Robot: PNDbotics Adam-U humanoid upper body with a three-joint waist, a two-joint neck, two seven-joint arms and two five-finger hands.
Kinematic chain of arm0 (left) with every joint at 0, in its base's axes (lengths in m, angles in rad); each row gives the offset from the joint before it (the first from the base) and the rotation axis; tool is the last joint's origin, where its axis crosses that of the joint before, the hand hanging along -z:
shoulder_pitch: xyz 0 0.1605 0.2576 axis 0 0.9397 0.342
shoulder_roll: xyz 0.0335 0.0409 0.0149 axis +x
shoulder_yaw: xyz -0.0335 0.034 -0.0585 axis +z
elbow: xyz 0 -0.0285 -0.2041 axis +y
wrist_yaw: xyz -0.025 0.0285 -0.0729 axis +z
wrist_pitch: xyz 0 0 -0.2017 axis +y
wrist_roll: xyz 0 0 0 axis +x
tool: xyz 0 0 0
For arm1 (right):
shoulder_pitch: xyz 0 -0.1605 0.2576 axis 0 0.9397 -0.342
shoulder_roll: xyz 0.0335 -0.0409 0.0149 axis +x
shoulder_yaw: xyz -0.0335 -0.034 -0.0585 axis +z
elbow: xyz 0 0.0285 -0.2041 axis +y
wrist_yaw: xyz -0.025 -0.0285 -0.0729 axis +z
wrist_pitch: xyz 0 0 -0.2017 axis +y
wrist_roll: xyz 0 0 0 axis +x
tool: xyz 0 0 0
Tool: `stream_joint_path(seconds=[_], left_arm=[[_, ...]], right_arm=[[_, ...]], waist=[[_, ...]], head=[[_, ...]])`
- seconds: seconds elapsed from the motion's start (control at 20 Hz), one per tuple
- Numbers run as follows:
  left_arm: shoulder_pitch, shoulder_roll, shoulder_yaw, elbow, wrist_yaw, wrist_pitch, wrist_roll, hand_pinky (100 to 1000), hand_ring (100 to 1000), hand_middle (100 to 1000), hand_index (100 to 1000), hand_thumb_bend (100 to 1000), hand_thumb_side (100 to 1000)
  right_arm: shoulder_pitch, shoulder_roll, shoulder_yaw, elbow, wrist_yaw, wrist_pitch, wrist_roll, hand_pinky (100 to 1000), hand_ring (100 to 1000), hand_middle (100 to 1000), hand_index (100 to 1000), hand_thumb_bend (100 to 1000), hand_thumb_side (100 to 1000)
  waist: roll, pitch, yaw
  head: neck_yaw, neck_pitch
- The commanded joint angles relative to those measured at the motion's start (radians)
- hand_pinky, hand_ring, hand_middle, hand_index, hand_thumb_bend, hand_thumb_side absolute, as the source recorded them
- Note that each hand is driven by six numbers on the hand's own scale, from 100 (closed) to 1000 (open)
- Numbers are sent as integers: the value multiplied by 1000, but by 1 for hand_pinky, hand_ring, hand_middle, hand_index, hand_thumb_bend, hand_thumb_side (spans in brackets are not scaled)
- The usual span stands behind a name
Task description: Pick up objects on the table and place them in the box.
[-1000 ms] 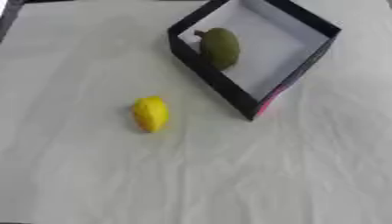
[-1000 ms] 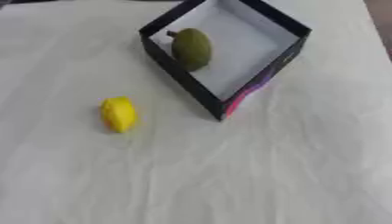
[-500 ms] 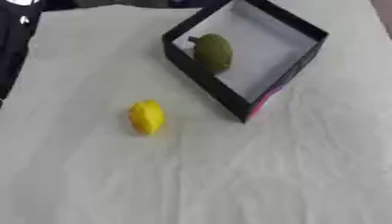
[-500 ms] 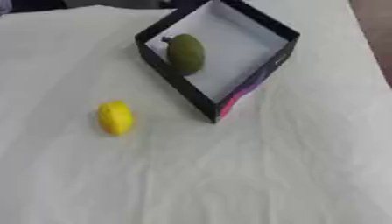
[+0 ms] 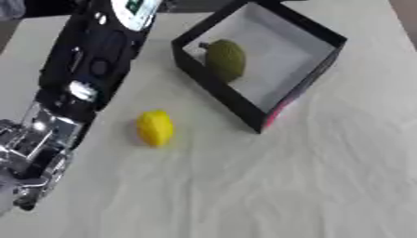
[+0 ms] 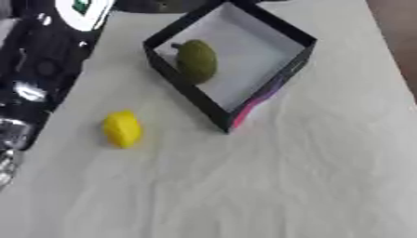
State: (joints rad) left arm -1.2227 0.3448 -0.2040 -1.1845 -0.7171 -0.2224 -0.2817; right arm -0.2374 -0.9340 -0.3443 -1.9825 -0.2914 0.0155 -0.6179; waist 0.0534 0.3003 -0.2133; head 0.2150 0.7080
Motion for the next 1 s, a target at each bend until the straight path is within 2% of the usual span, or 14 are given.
stream_joint_path(seconds=[0.05, 0.2, 0.5, 0.85, 1.0], left_arm=[[-15, -8, 3, 21, -65, -8, 30, 771, 746, 701, 668, 100, 100], [-7, -21, 6, 64, -127, -4, 28, 772, 747, 704, 672, 100, 100], [12, -54, 12, 153, -192, -16, -34, 775, 753, 714, 687, 100, 100], [40, -74, -2, 174, -210, -38, -82, 778, 756, 718, 692, 100, 109], [58, -80, -6, 186, -211, -40, -109, 783, 759, 721, 698, 100, 162]], right_arm=[[-6, -24, -8, -17, -3, 7, 6, 881, 818, 697, 802, 100, 119], [-5, -18, -5, -17, -4, 10, 5, 881, 815, 696, 802, 100, 128], [-18, -8, 8, -17, -11, 16, 13, 882, 815, 695, 802, 100, 142], [-19, 0, 16, -17, -11, 22, 18, 882, 814, 693, 803, 100, 154], [-17, 2, 17, -17, -11, 24, 18, 882, 813, 693, 803, 100, 157]], waist=[[-12, -40, -7], [-10, -39, -14], [-9, -34, -23], [-10, -32, -19], [-11, -32, -17]], head=[[24, -13], [31, -10], [32, -11], [10, -5], [3, -4]])
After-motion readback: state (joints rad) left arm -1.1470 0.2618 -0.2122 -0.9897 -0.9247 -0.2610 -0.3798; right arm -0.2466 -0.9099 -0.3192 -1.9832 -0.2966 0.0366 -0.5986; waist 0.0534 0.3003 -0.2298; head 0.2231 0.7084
